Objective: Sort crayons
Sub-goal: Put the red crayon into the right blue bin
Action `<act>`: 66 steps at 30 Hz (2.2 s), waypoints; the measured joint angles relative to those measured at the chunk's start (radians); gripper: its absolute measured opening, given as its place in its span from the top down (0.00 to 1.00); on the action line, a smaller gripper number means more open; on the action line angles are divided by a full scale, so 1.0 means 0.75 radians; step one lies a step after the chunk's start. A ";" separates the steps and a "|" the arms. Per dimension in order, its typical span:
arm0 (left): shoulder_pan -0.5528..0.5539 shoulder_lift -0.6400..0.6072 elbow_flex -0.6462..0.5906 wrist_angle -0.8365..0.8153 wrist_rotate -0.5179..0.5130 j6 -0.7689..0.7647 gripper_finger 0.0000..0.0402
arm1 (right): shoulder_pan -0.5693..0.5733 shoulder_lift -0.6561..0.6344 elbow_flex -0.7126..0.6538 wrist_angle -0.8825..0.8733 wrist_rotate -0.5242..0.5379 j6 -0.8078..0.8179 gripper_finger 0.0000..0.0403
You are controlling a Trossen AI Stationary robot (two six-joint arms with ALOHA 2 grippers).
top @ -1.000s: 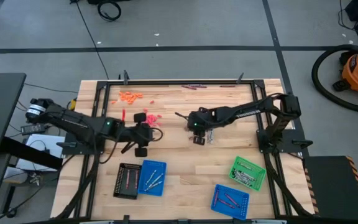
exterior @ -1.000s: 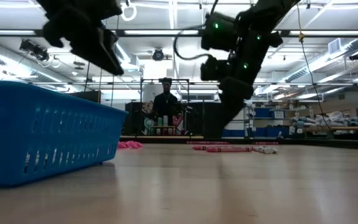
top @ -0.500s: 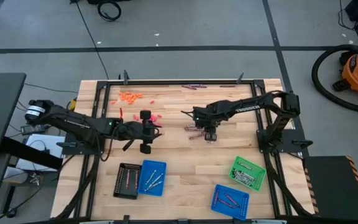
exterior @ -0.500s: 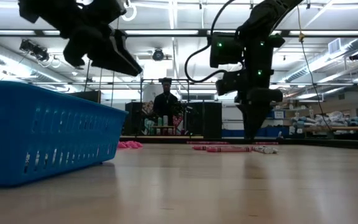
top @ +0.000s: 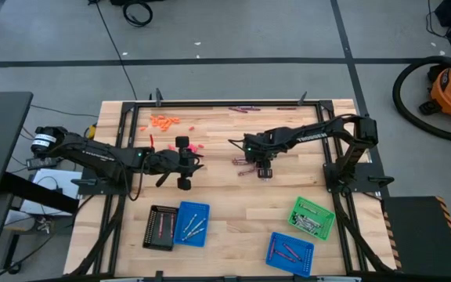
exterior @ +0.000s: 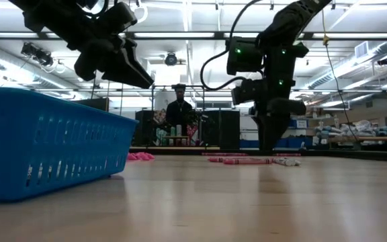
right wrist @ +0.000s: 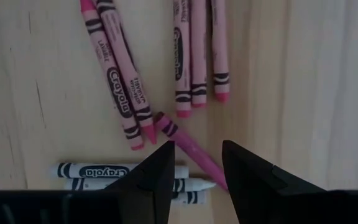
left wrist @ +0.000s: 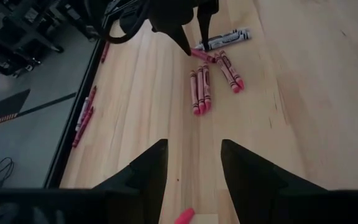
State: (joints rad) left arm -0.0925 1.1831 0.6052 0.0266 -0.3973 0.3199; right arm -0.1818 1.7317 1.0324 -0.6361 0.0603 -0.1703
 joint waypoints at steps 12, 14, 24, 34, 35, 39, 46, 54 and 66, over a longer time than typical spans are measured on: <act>0.000 0.000 0.000 -0.003 0.001 0.007 0.60 | -0.041 -0.003 -0.119 0.151 -0.016 0.014 0.65; 0.000 0.000 0.000 -0.003 0.001 0.007 0.60 | -0.057 -0.003 -0.121 0.156 -0.033 0.014 0.66; 0.000 0.000 0.001 -0.064 0.002 -0.049 0.60 | -0.130 -0.003 -0.122 0.145 -0.098 -0.042 0.90; 0.017 0.001 -0.003 -0.080 0.049 -0.157 0.60 | -0.128 -0.002 -0.097 0.107 -0.073 -0.061 0.92; 0.027 0.001 -0.015 -0.057 0.084 -0.171 0.60 | -0.124 -0.004 -0.085 0.086 -0.064 -0.060 0.91; 0.074 0.003 -0.080 0.064 0.169 -0.236 0.60 | -0.097 -0.023 -0.006 0.028 -0.046 -0.046 0.91; 0.114 0.004 -0.144 0.295 0.254 -0.265 0.53 | 0.034 -0.022 0.131 0.102 -0.069 0.003 0.91; 0.114 0.039 -0.145 0.394 0.262 -0.266 0.38 | 0.160 -0.022 0.193 0.390 -0.064 0.003 0.91; 0.111 0.105 -0.144 0.615 0.314 -0.261 0.42 | 0.221 -0.023 0.193 0.674 0.037 0.021 0.91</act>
State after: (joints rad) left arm -0.0093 1.2617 0.4969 0.4877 -0.1616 0.1239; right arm -0.0160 1.7148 1.1774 -0.1303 0.0878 -0.1544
